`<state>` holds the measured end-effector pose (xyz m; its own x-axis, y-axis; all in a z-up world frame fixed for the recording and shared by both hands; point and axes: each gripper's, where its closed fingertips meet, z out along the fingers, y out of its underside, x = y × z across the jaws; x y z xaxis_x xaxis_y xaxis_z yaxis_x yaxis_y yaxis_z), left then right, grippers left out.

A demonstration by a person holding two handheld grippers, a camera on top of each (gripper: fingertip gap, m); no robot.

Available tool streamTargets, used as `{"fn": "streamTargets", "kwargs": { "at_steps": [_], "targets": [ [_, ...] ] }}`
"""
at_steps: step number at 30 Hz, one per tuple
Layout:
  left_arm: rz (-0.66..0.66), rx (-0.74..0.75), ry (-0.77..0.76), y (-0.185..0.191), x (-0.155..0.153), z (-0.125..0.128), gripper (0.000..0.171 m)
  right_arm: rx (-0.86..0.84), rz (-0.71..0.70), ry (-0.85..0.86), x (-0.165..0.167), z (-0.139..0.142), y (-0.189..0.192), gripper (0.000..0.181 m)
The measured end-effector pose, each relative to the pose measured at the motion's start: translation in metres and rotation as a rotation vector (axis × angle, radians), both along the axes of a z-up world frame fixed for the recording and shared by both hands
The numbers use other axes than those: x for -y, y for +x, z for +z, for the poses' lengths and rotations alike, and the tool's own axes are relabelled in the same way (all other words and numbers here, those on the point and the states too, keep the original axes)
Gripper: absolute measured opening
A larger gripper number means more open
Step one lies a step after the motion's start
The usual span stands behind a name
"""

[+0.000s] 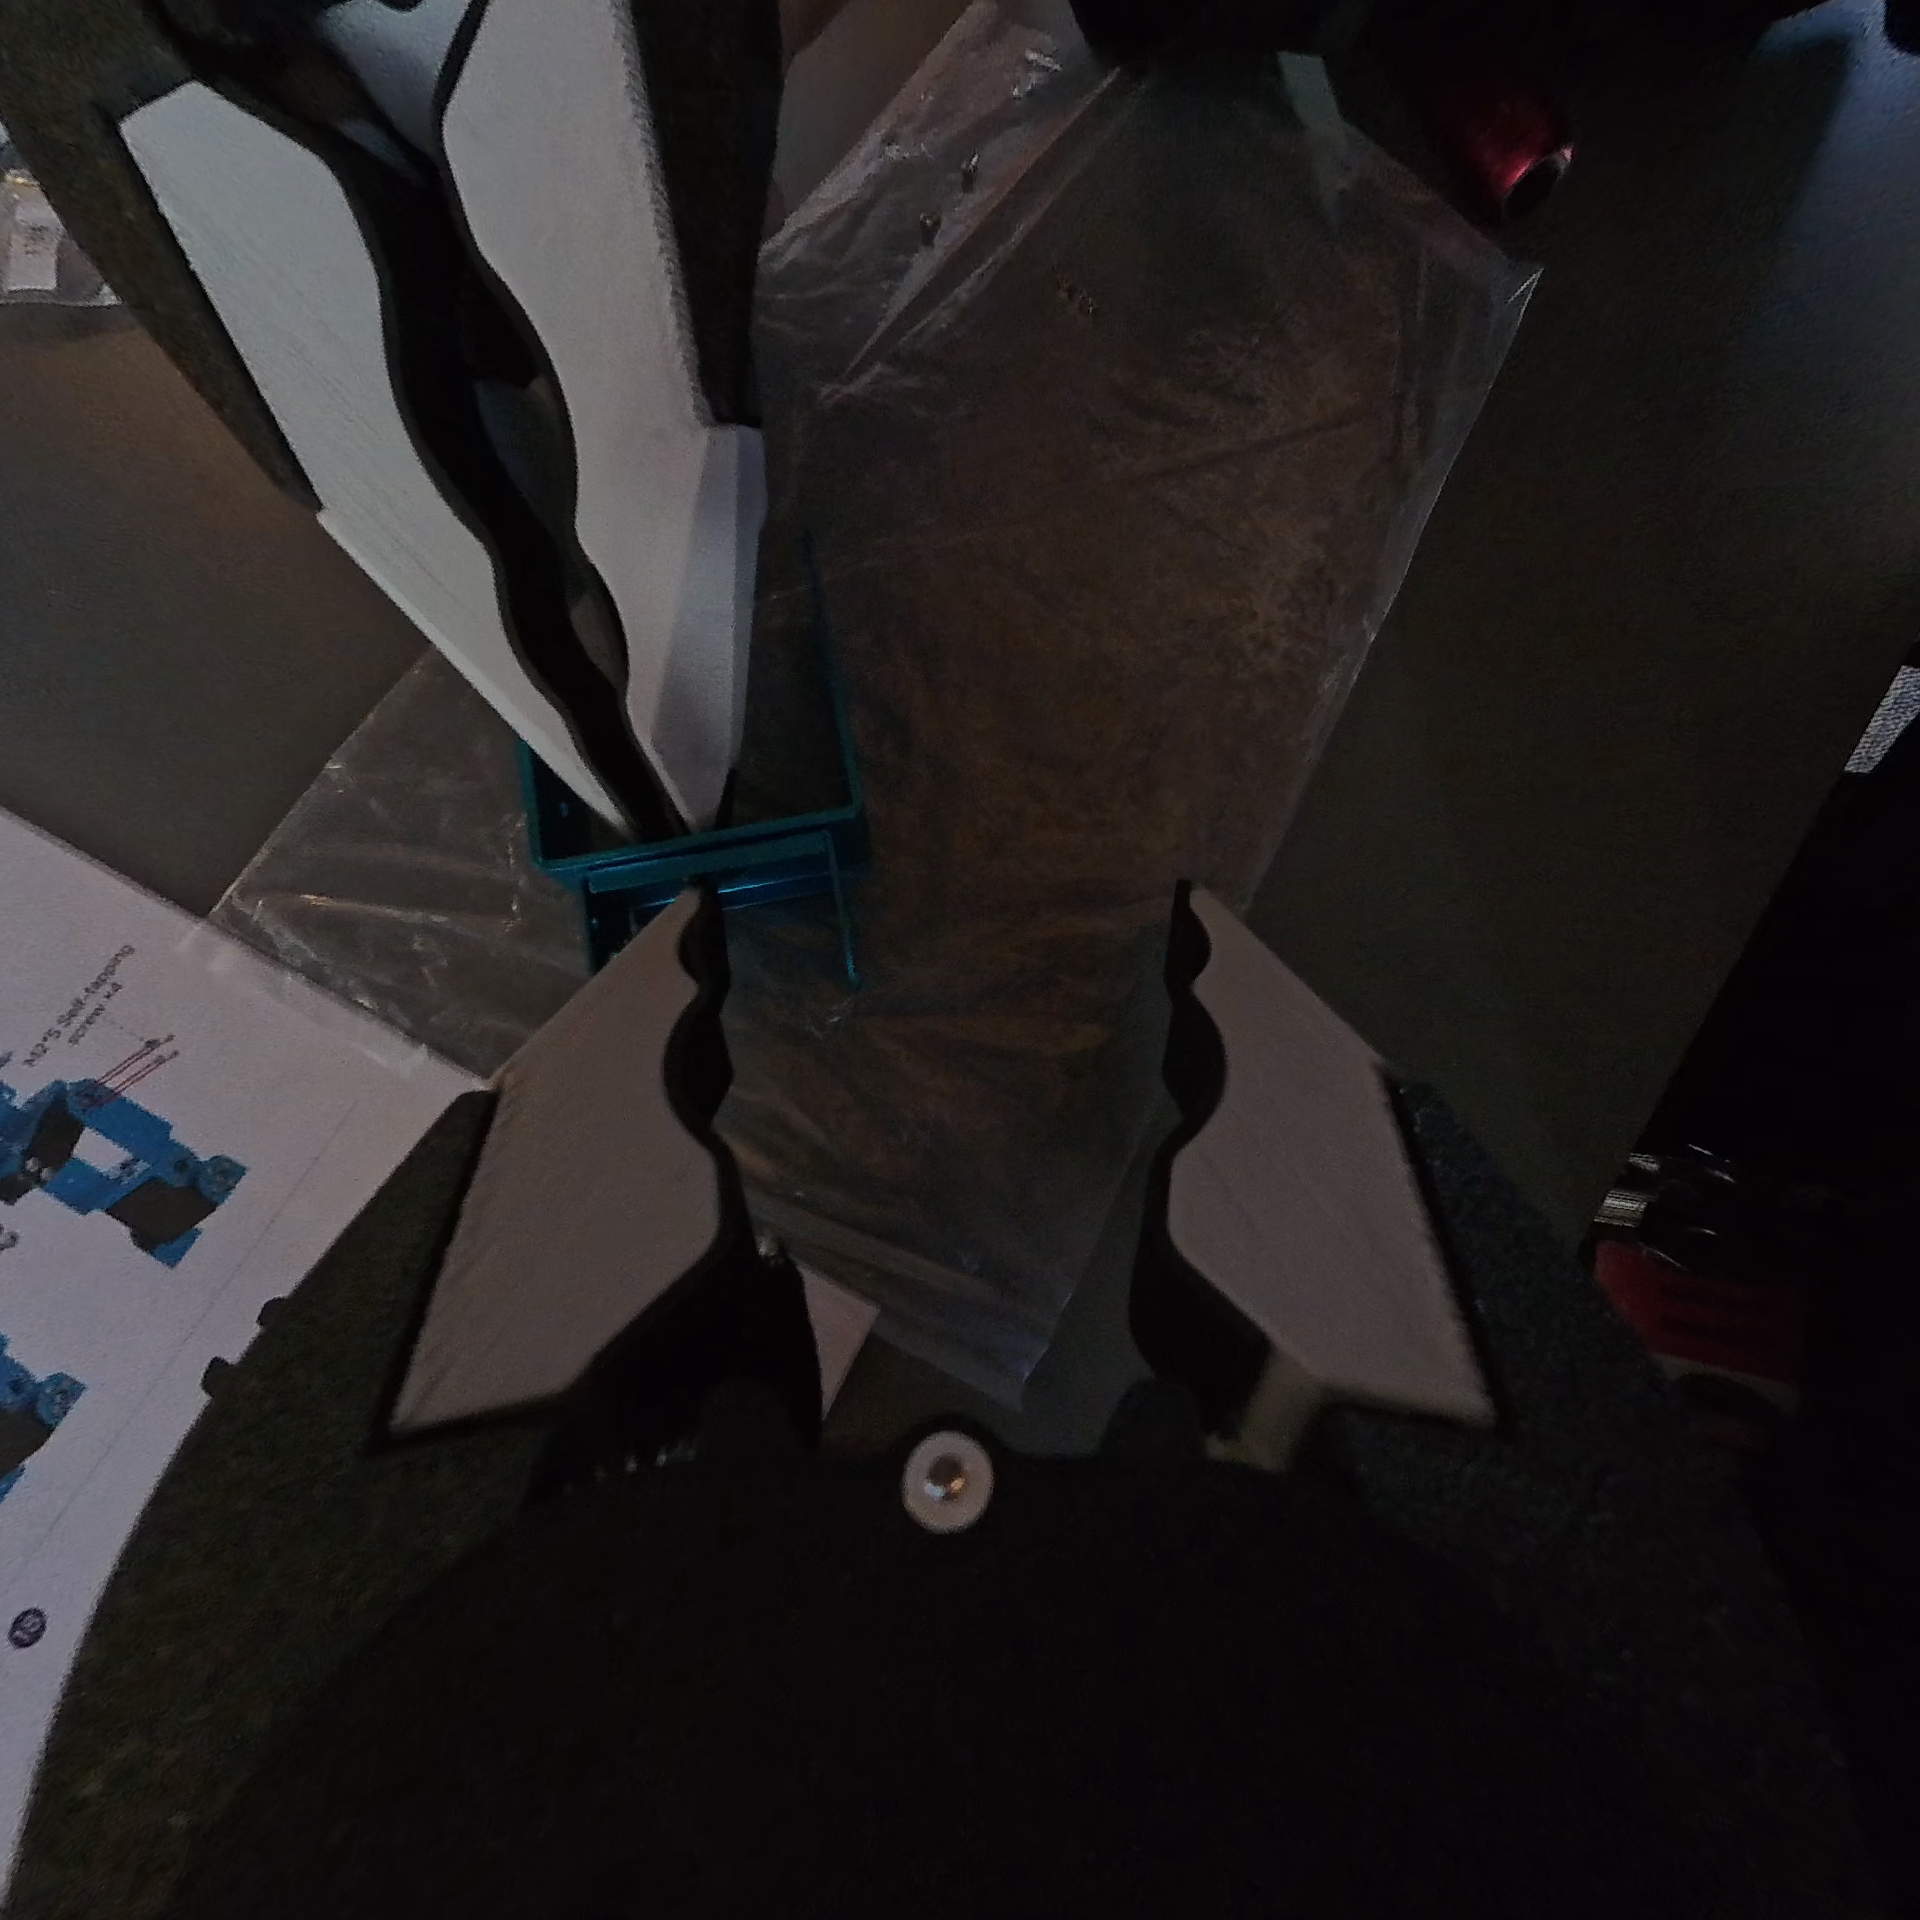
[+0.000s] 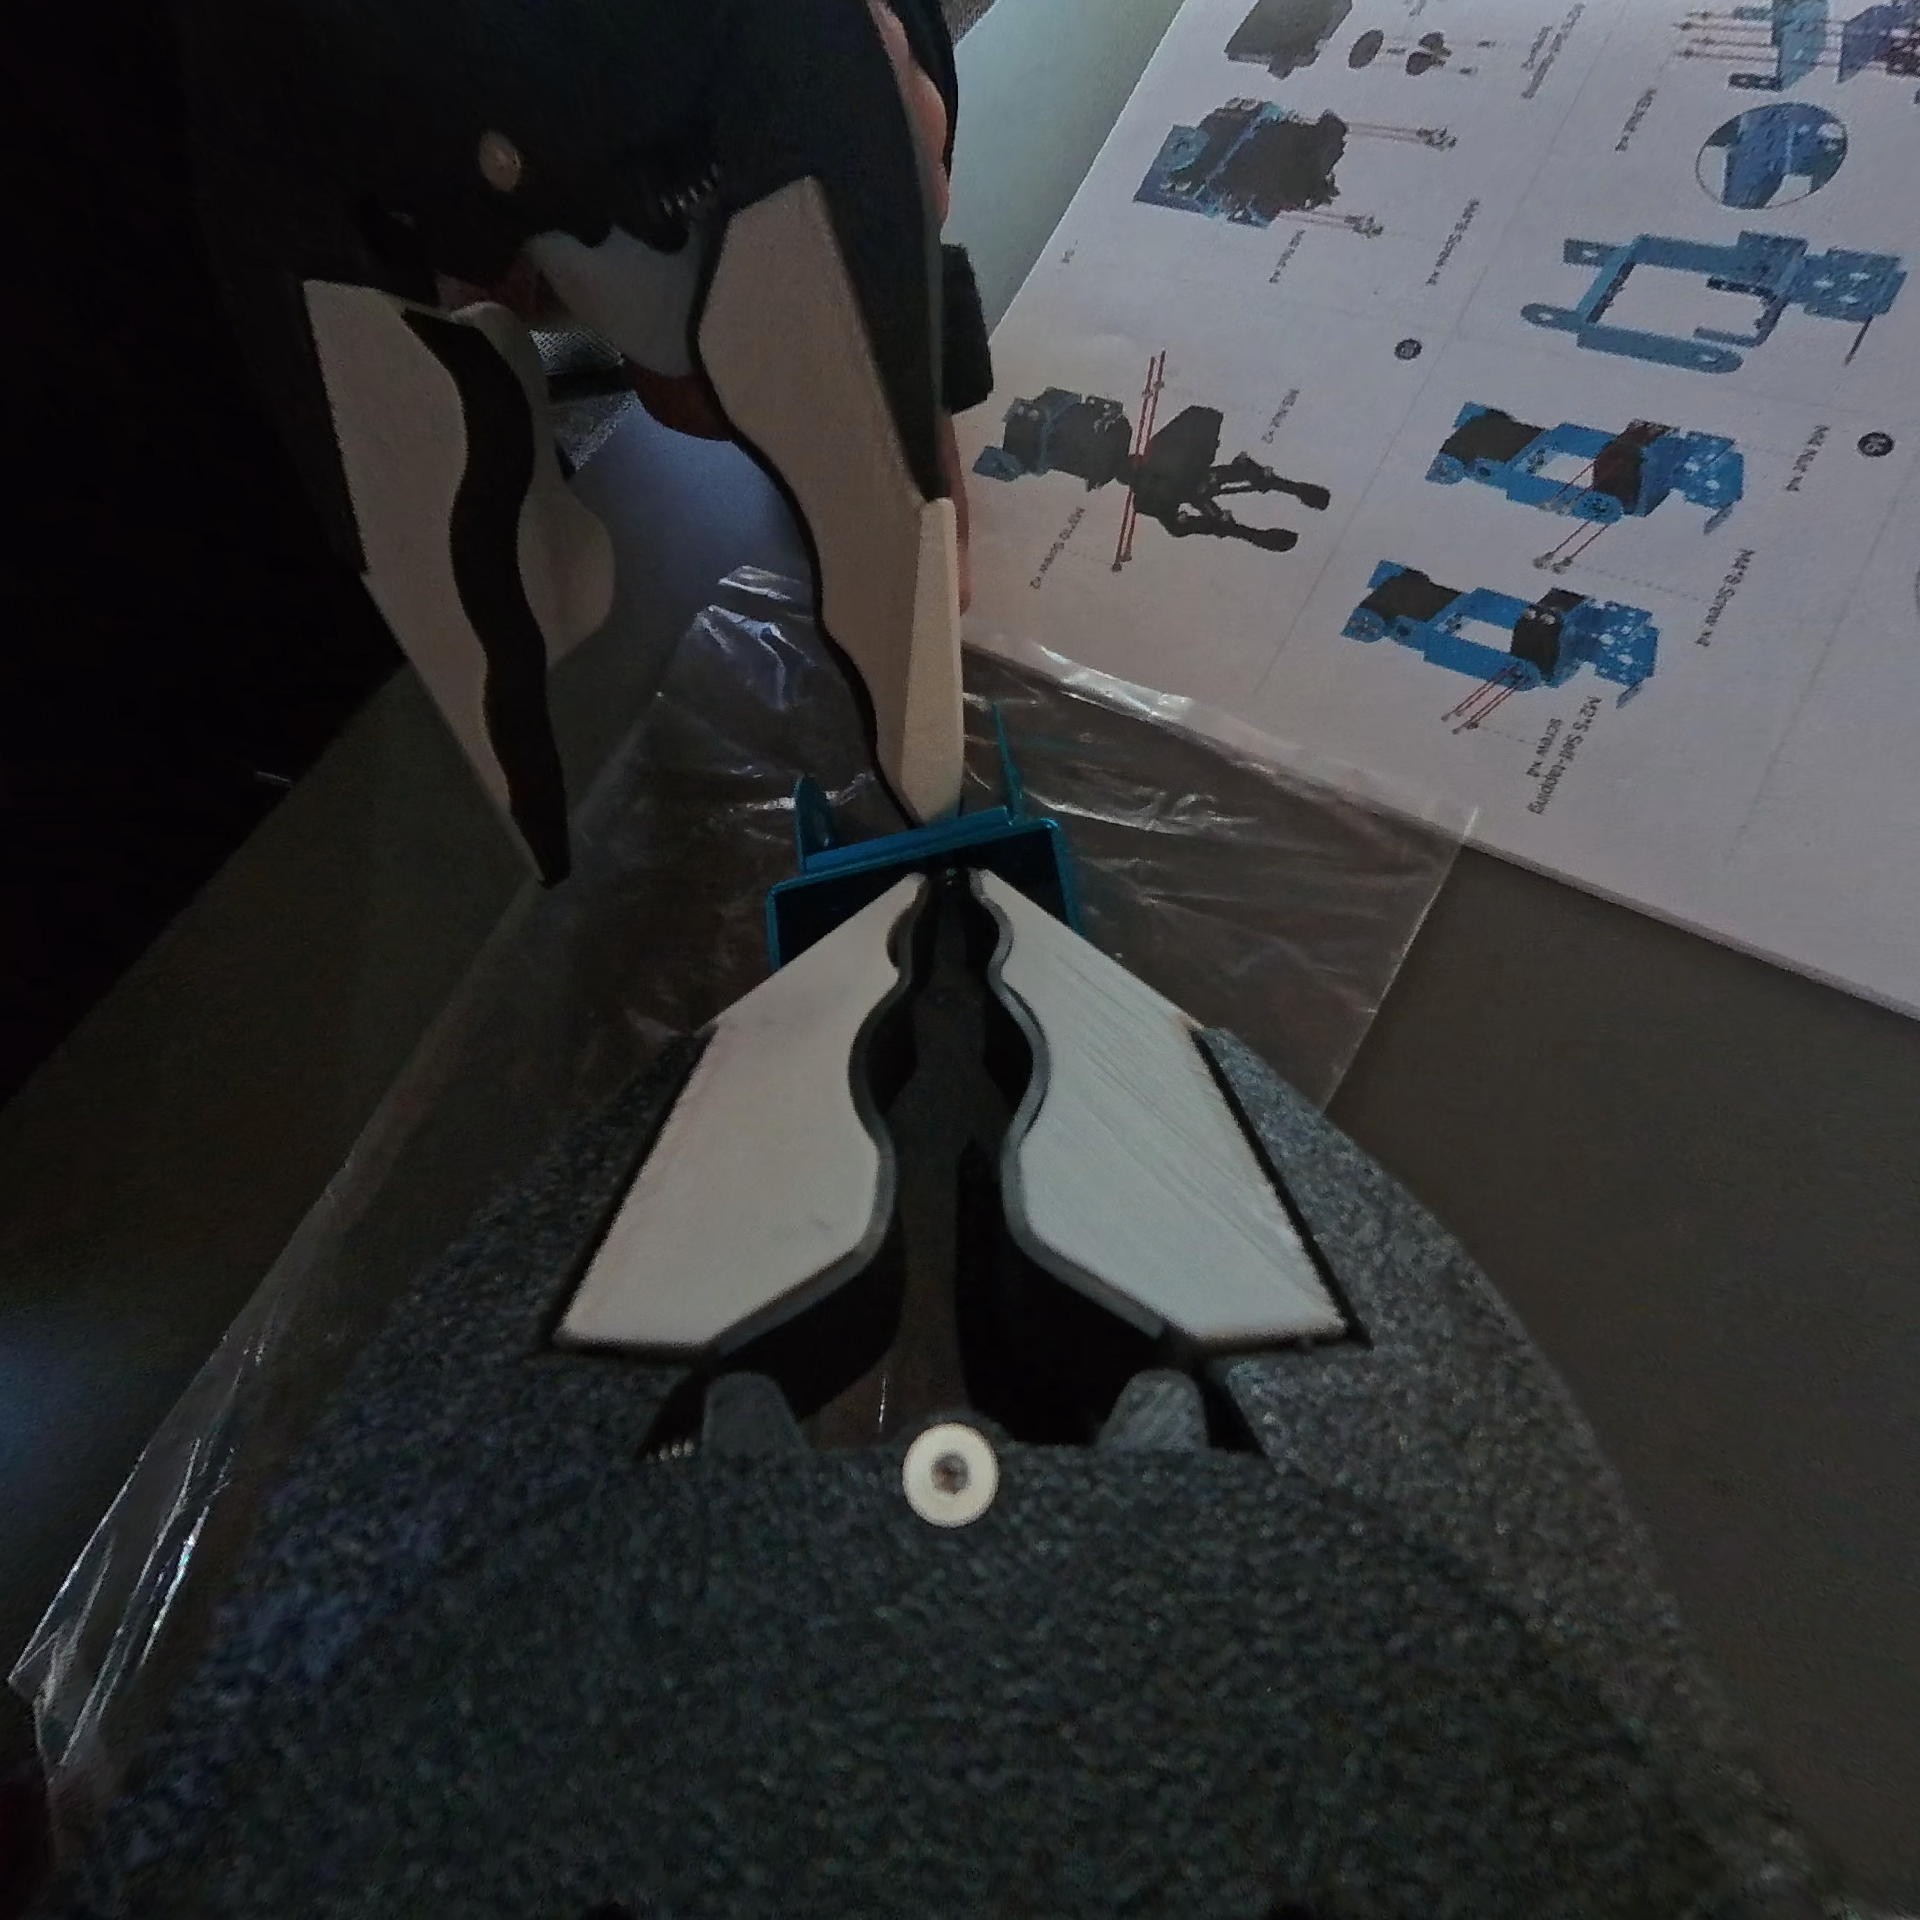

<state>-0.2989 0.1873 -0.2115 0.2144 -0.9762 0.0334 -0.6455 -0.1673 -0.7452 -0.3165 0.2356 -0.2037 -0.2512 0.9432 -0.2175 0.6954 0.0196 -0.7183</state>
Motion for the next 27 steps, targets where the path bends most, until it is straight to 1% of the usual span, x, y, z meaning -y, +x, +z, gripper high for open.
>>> {"fn": "streamTargets", "kwargs": {
  "at_steps": [27],
  "targets": [
    [-0.002,-0.009,0.0,0.0001,0.0002,-0.0012,0.085,-0.014,0.002,0.039,-0.0008,0.0016,0.0004,0.006]
  ]
}}
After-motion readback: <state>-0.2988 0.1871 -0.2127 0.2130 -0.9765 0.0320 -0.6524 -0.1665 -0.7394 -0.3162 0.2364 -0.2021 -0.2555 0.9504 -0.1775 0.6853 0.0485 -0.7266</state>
